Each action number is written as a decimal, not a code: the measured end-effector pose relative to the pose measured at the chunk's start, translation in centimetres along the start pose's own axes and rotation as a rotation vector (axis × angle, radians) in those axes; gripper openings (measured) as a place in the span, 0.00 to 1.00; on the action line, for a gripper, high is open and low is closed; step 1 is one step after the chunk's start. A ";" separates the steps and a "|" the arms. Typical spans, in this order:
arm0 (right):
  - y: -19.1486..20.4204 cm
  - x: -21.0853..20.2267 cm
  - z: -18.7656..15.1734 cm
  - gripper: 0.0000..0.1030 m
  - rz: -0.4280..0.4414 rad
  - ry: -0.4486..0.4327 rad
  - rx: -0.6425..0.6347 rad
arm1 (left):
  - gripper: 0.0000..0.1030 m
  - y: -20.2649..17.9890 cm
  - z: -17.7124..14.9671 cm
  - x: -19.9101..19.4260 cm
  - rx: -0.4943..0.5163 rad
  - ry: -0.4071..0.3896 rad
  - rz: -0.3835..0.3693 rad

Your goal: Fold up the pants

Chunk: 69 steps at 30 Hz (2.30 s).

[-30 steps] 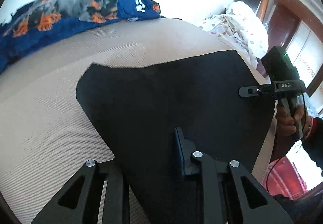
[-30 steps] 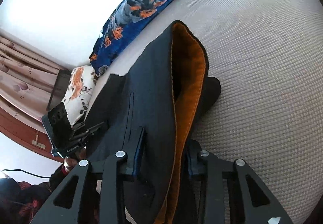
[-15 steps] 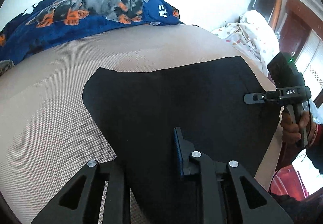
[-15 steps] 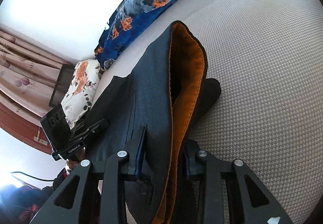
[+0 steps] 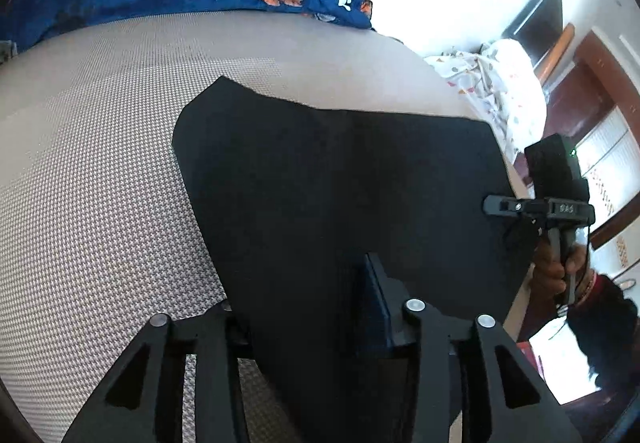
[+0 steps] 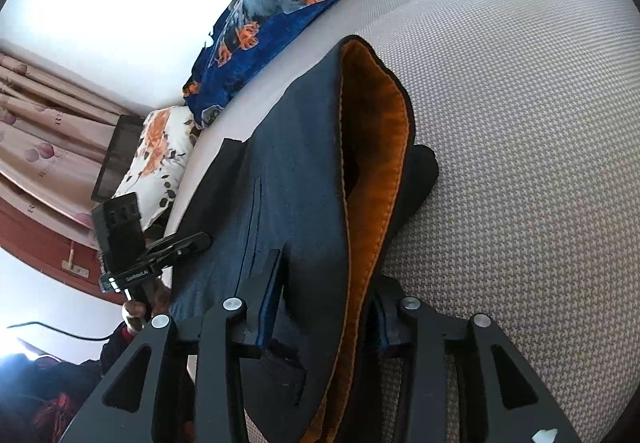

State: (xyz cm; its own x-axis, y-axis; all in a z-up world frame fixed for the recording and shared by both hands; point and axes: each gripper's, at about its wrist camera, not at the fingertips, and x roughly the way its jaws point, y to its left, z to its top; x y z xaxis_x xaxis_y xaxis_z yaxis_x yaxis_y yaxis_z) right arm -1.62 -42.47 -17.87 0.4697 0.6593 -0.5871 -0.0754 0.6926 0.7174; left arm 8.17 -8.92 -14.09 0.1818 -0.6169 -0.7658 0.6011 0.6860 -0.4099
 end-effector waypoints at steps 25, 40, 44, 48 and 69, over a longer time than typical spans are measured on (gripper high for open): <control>0.1 0.4 0.6 0.36 0.024 0.002 -0.046 | 0.49 -2.4 0.4 1.3 0.153 0.018 0.062; -0.2 0.5 0.7 0.34 0.050 0.004 -0.035 | 0.36 2.5 1.0 1.3 -0.078 0.095 -0.312; -0.4 0.6 0.8 0.35 0.081 0.017 -0.030 | 0.36 3.7 1.0 1.8 -0.144 0.138 -0.415; -0.5 0.9 1.0 0.35 0.093 0.023 -0.026 | 0.39 2.9 1.4 2.0 -0.129 0.133 -0.392; 4.3 4.4 2.1 0.24 0.053 -0.051 -0.076 | 0.18 1.4 0.9 -2.8 0.017 -0.092 0.035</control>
State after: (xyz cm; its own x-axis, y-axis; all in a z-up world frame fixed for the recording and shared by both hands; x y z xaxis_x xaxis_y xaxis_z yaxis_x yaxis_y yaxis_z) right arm 2.00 -37.16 -16.59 0.5072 0.6809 -0.5282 -0.1668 0.6789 0.7150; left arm 9.25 -6.58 -12.06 0.2733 -0.6262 -0.7302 0.6062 0.7015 -0.3747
